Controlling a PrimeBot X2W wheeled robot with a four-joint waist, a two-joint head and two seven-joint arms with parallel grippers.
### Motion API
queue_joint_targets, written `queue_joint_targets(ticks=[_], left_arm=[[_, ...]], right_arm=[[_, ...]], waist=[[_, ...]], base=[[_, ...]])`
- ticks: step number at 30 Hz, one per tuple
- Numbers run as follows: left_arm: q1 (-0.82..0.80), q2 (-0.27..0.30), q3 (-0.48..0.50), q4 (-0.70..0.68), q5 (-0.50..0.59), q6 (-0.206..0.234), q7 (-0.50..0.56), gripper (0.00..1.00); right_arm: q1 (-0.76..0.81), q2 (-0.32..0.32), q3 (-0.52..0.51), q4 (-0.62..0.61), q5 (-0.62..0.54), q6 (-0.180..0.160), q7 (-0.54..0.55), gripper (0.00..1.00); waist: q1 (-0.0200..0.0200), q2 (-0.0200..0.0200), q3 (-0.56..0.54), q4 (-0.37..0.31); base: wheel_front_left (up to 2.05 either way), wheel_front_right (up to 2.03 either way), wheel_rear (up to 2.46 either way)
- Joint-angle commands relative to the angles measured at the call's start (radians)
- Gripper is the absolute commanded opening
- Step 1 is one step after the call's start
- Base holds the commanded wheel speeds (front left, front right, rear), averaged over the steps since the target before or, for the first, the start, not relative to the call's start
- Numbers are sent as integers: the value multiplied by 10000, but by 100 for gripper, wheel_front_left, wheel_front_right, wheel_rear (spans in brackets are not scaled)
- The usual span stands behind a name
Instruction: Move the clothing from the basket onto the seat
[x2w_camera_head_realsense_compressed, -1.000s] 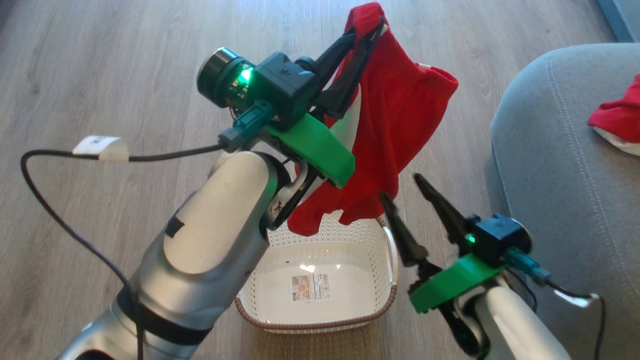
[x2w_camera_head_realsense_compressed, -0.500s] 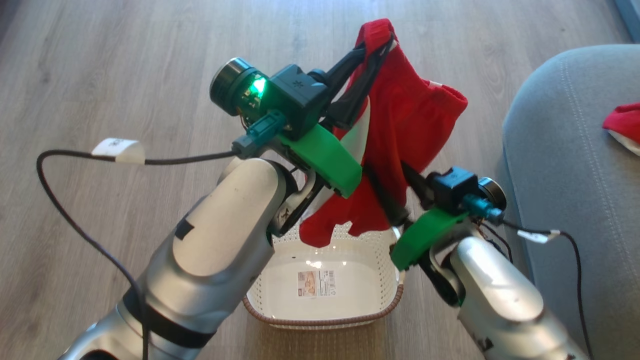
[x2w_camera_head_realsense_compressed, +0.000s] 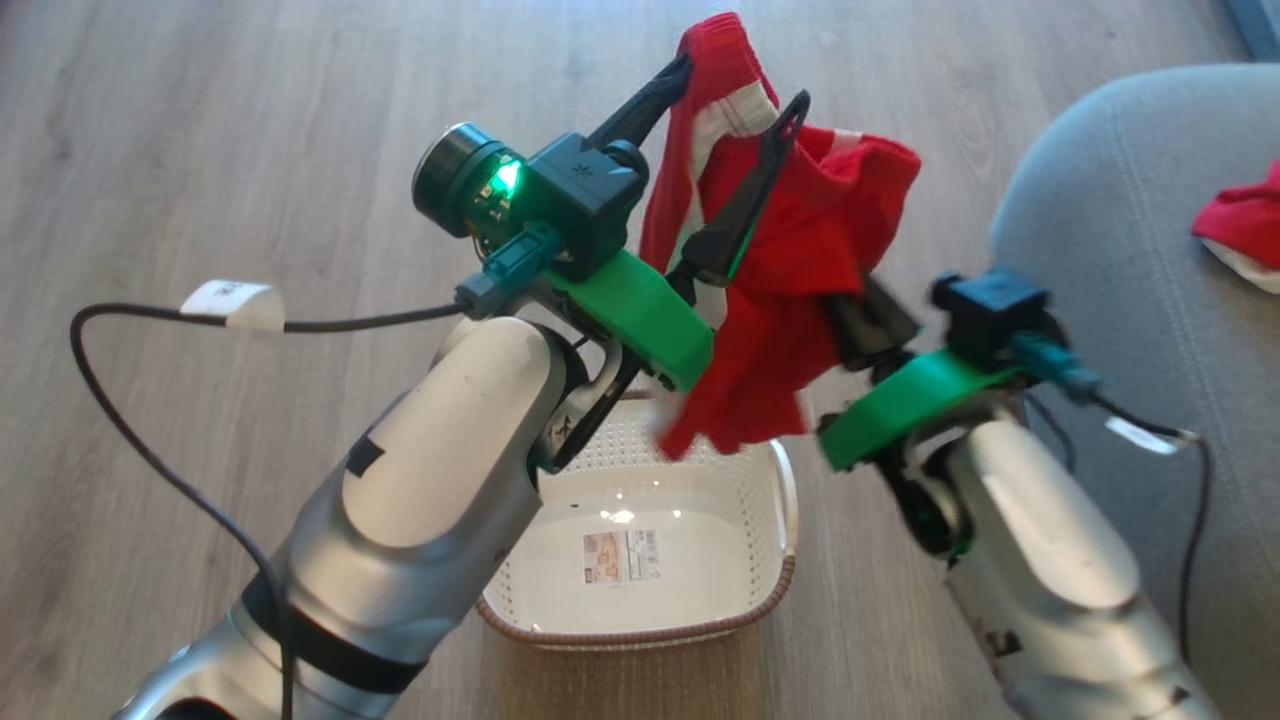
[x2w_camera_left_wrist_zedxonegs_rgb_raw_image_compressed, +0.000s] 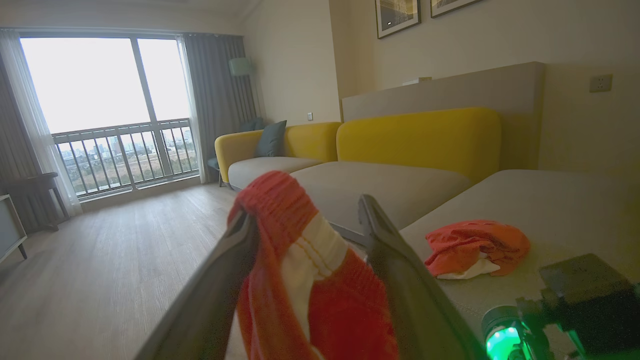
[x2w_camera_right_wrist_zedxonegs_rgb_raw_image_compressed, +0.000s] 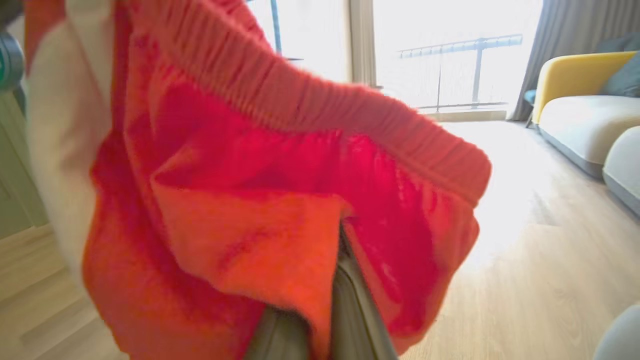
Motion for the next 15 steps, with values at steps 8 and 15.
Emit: queue_joint_targets(ticks=[8, 15], left_arm=[[-133, 522, 314, -4, -325, -260, -196, 100], [377, 857, 274, 84, -405, -346, -346, 100]], right_arm=[[840, -147, -1849, -1472, -370, -4, -67, 0], [1431, -357, -3103, -2318, -394, -4, -67, 0]], waist=[[-1, 0, 188, -1062], [-1, 0, 344, -2417]], base=[[0, 0, 0], [0, 0, 0]])
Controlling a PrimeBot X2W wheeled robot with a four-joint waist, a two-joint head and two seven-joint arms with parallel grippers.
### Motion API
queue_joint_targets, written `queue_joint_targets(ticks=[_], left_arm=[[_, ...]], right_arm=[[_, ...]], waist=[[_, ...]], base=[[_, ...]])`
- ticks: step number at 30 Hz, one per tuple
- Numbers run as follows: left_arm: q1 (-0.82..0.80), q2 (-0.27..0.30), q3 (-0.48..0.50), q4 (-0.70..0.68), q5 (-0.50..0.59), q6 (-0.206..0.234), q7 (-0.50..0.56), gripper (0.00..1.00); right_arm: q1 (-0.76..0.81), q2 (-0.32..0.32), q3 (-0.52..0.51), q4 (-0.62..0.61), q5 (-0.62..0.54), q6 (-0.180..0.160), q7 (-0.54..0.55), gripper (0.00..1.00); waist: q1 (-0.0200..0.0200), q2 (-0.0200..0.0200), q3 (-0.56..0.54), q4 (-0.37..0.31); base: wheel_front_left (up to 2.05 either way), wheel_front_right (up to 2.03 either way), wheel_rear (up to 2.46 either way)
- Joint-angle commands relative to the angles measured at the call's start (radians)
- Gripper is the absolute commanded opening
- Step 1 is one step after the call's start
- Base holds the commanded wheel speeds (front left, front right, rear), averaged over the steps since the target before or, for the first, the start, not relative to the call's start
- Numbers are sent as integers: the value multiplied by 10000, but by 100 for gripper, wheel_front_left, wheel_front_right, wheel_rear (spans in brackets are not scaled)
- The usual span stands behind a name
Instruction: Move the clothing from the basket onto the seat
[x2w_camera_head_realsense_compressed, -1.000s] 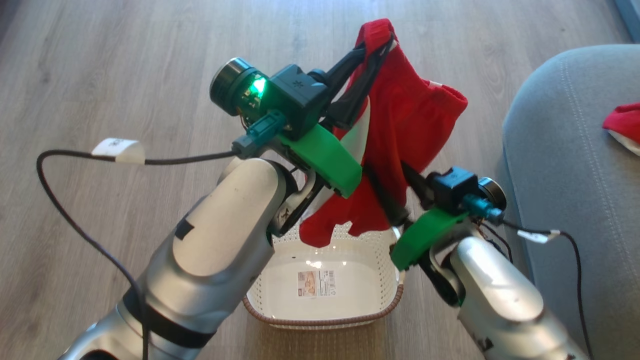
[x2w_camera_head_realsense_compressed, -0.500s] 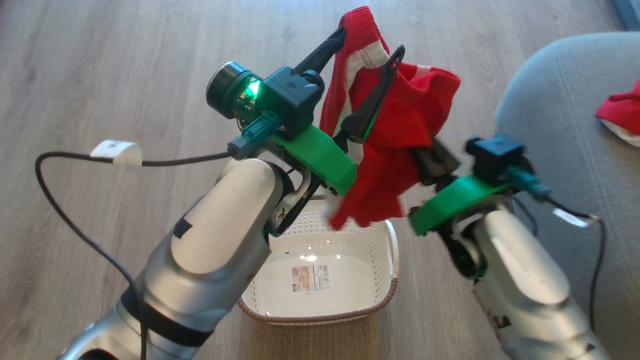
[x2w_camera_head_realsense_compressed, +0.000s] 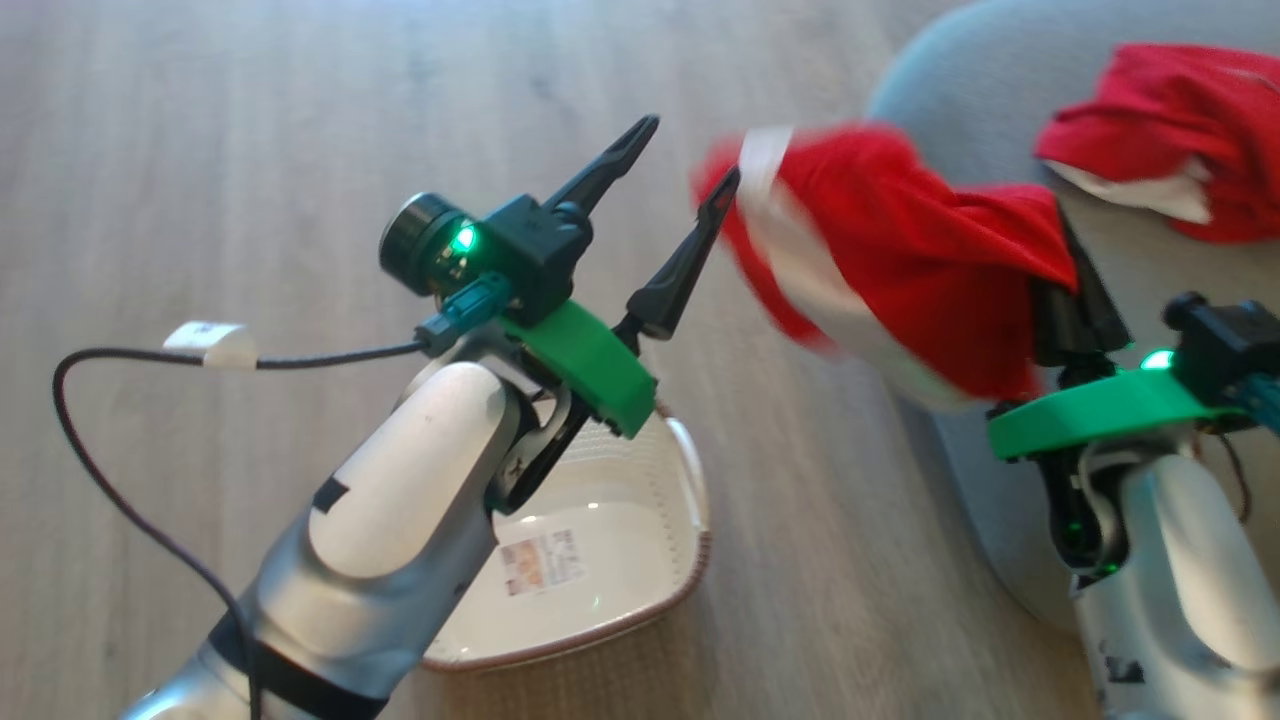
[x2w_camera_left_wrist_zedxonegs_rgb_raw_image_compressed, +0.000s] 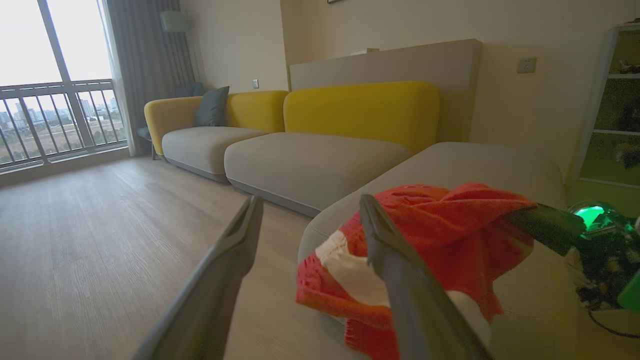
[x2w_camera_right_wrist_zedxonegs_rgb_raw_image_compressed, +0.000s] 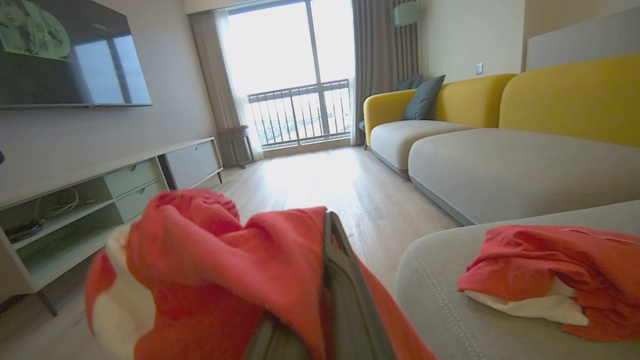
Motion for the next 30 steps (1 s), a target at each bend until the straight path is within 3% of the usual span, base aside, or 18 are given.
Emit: queue_joint_targets(ticks=[1, 15, 30], left_arm=[[-249, 289, 318, -245, -102, -46, -103, 100], [134, 651, 258, -131, -158, -131, -237, 100], [-314, 132, -402, 352, -167, -852, -423, 100]], right_arm=[[-18, -29, -59, -556, -65, -2, -65, 0], [671, 165, -998, -1042, -43, -2, -65, 0], [2189, 378, -3050, -2407, -22, -2, -65, 0]], waist=[[0, 0, 140, -833], [0, 0, 293, -3573], [0, 0, 819, -3953]], base=[[0, 0, 0], [0, 0, 0], [0, 0, 0]])
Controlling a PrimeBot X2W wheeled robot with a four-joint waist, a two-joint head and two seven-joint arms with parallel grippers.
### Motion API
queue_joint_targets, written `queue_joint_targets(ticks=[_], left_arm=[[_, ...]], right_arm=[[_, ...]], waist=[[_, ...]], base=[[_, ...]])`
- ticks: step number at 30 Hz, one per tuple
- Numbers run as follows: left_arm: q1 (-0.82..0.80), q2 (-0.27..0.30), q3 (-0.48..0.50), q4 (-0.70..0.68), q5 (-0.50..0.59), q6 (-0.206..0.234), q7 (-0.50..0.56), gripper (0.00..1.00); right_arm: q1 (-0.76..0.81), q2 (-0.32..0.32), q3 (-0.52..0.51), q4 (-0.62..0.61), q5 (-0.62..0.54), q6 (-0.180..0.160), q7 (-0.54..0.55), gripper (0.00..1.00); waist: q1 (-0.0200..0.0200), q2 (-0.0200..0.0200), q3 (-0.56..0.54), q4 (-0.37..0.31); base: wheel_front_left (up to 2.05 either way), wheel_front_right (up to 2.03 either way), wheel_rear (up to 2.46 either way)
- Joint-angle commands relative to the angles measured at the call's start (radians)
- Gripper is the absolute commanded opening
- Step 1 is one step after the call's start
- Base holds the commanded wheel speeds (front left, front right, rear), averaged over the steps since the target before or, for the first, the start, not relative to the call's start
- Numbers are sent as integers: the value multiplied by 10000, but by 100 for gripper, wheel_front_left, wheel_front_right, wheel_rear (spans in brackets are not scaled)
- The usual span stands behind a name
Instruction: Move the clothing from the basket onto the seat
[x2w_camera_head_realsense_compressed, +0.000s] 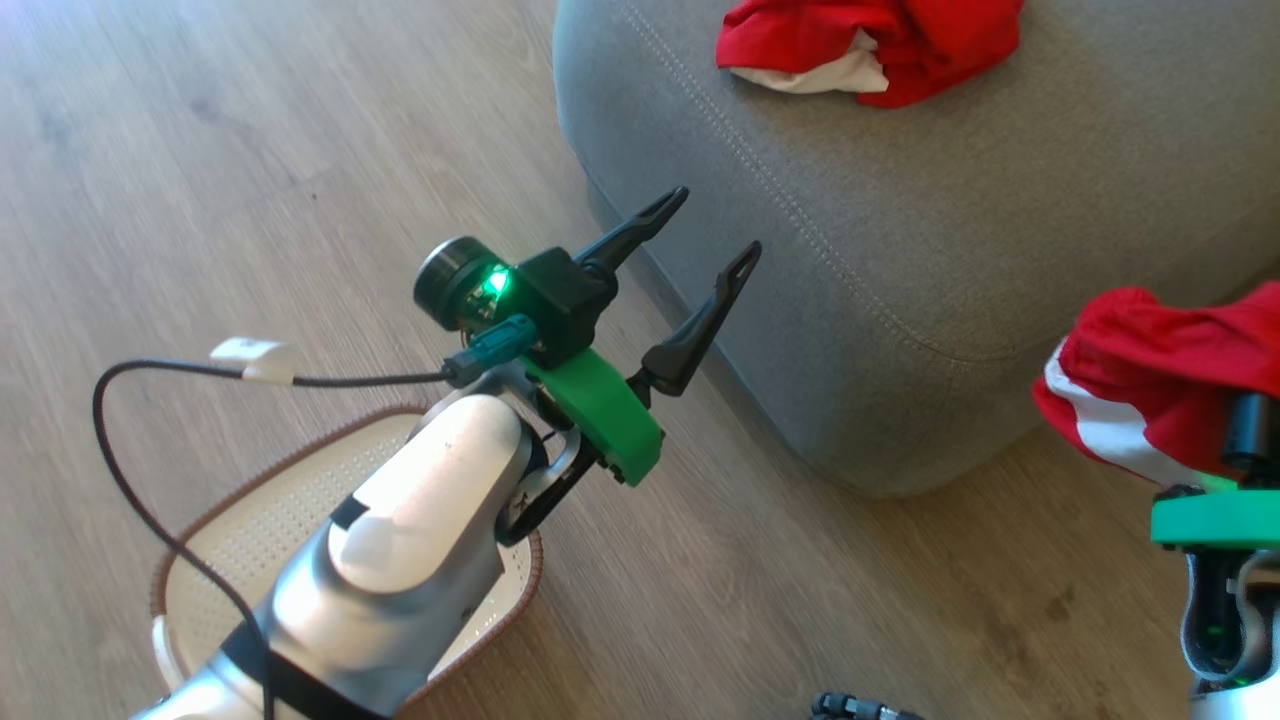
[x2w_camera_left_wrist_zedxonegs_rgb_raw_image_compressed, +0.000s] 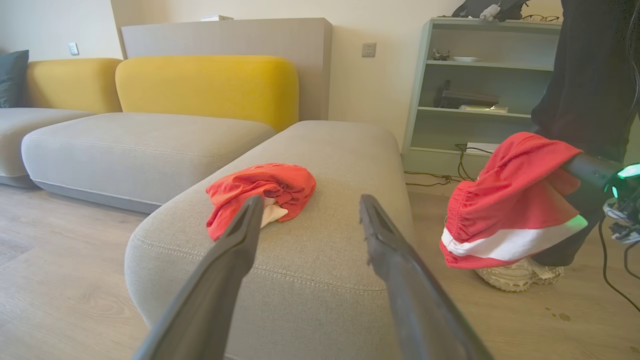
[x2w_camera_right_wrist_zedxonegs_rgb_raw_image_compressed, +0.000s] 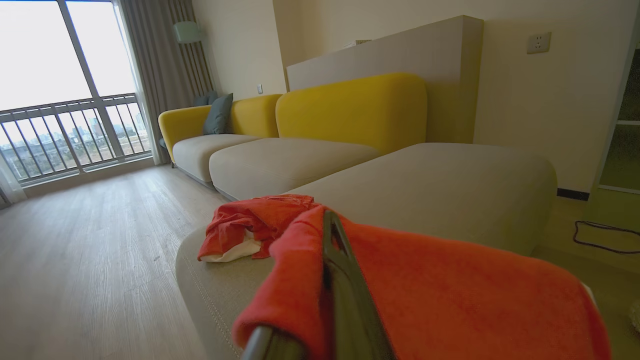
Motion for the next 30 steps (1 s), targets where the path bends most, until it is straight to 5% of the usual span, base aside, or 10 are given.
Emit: queue_joint_targets(ticks=[1, 14, 25, 30], left_arm=[[-568, 23, 259, -275, 14, -31, -87, 100], [-969, 732, -157, -1197, 411, -25, 686, 100], [-1763, 1309, -744, -3160, 996, -75, 1996, 100], [-2014, 1357, -956, -3543, 1124, -132, 2092, 100]], right_arm=[[-184, -48, 153, -428, -38, -2, -65, 0], [-4125, -2444, -343, 1800, -805, -2, -65, 0], [-8736, -4391, -3035, 4999, -2641, -2, 212, 0], [-9627, -5047, -3784, 5573, -3329, -2, 466, 0]], waist=[[0, 0, 114, -3], [0, 0, 2308, -8], [0, 0, 5131, 1035], [0, 0, 5860, 1587]], base=[[0, 0, 0], [0, 0, 0], [0, 0, 0], [0, 0, 0]])
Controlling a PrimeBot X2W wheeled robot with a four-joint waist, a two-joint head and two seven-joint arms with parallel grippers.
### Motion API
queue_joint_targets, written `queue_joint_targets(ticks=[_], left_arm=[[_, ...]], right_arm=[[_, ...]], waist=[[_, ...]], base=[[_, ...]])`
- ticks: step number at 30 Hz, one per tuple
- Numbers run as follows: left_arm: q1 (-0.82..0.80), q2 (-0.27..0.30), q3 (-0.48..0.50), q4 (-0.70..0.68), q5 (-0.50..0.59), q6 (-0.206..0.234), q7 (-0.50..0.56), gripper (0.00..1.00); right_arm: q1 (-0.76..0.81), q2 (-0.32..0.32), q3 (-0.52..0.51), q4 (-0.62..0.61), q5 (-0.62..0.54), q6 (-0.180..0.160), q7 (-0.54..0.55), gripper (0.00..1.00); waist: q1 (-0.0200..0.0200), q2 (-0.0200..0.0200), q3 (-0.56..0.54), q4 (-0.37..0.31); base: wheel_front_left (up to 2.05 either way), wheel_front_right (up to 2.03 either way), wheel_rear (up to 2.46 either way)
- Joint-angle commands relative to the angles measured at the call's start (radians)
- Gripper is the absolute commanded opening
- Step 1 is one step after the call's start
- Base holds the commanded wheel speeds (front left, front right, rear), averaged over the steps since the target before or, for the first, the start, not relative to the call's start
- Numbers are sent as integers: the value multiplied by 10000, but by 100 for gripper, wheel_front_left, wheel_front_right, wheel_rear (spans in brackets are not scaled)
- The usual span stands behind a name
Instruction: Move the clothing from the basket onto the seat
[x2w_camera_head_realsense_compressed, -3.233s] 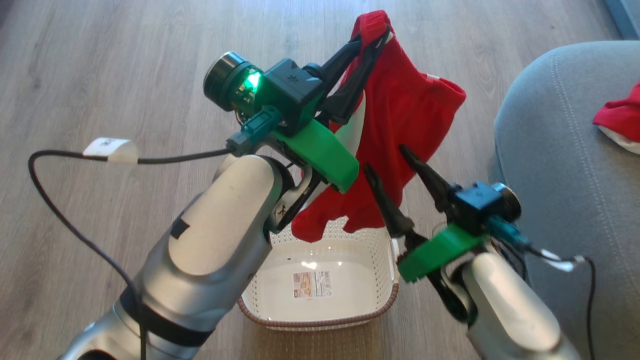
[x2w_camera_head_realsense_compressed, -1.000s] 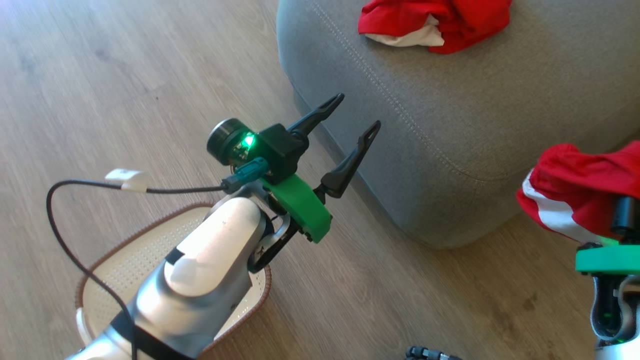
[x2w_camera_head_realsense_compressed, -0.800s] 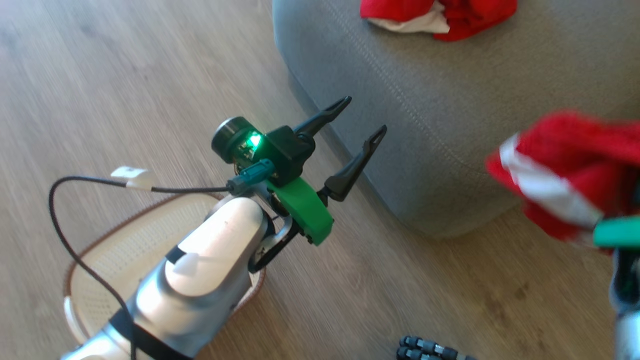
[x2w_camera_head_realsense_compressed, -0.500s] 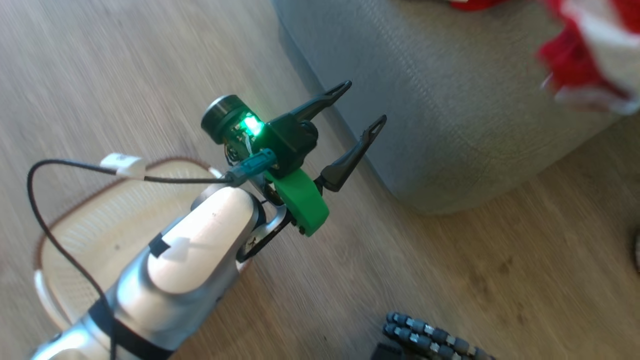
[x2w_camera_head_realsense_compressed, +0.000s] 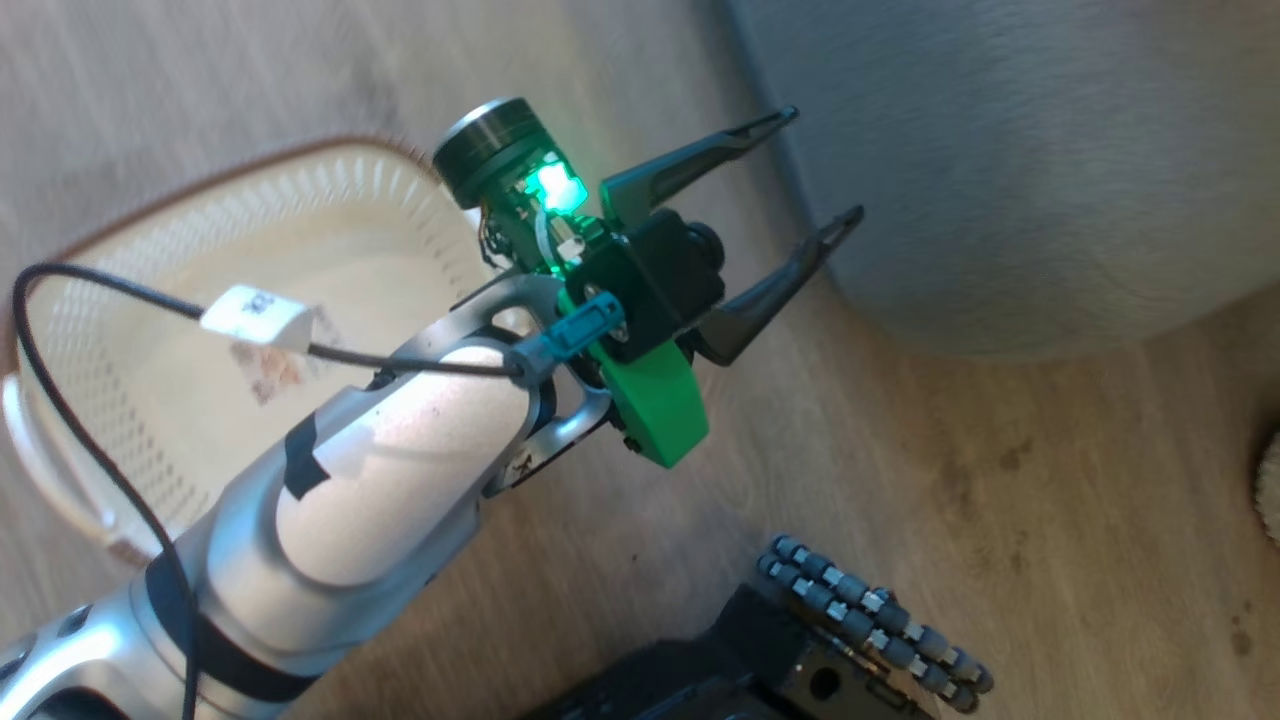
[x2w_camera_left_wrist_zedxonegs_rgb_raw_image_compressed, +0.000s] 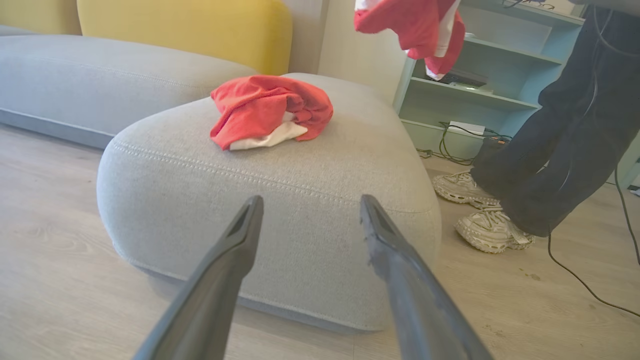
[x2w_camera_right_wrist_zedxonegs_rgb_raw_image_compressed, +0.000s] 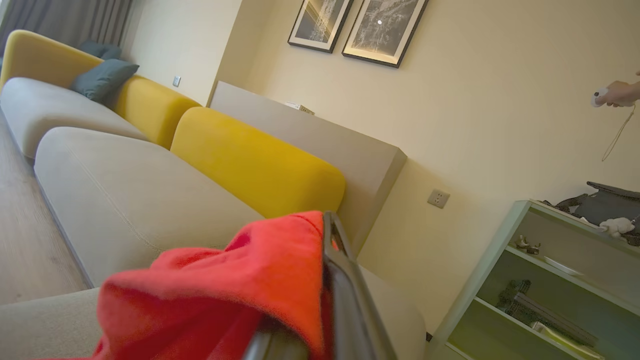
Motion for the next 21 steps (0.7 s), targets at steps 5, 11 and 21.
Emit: queue_joint_targets(ticks=[5, 11, 21], left_arm=[[-550, 152, -13, -686, 247, -100, -18, 100], [-955, 77, -164, -878, 396, -135, -230, 100], [-1146, -186, -300, -532, 417, -120, -688, 100]], right_arm=[[-847, -667, -453, -10, -557, -4, 367, 0], [-1868, -488, -1782, -98, -2067, -4, 1046, 0], [-1752, 589, -2346, 1371, -2831, -4, 1104, 89]], waist=[[-3, 0, 1418, 1283], [-3, 0, 1969, 1999], [-3, 0, 2029, 2419]], base=[[0, 0, 0], [0, 0, 0], [0, 0, 0]])
